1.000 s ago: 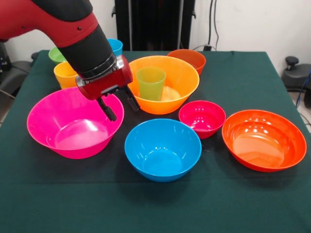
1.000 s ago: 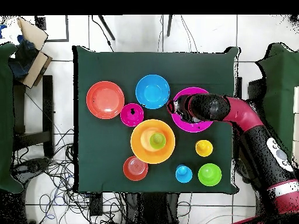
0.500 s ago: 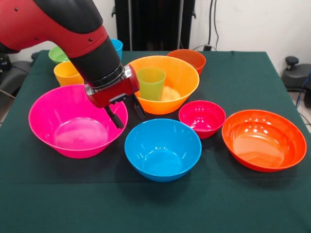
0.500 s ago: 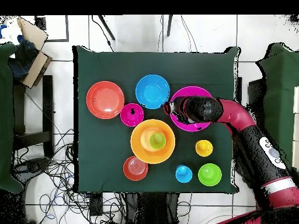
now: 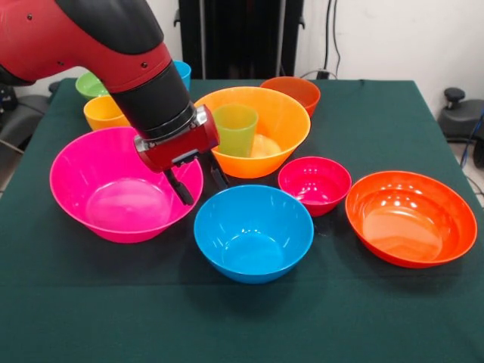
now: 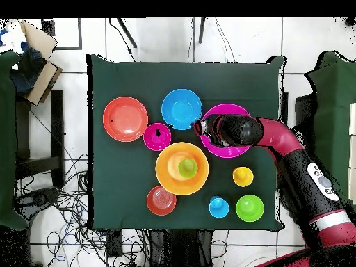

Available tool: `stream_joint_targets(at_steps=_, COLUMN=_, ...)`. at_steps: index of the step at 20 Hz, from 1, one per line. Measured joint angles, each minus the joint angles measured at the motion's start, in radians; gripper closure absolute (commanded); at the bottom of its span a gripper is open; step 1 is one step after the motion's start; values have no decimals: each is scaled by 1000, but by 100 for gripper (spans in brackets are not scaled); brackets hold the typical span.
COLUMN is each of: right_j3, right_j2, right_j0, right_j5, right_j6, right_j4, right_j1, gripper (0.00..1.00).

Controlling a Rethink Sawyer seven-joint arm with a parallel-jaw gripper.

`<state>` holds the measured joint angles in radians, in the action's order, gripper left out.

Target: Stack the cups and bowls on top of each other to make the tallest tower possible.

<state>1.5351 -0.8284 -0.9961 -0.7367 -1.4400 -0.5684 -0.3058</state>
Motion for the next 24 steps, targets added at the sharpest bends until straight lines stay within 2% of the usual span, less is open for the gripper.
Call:
stream_joint_targets(at_steps=17, right_j3=0, right_j2=11, right_j0=9, right_j5=1, right_j6=0, right_j4=0, right_j1=-12, gripper=0)
stream_joint_targets(at_steps=21, right_j3=1, right_j2=20, right_j0=21, right_j5=1, right_j6=0, right_j4=-16, right_j1=-35, gripper=0)
stream_joint_targets(at_steps=24, right_j3=8, right_j2=51, right_j0=49, right_j5=1, right_j6=0, right_j4=-49, right_j1=-91, gripper=0)
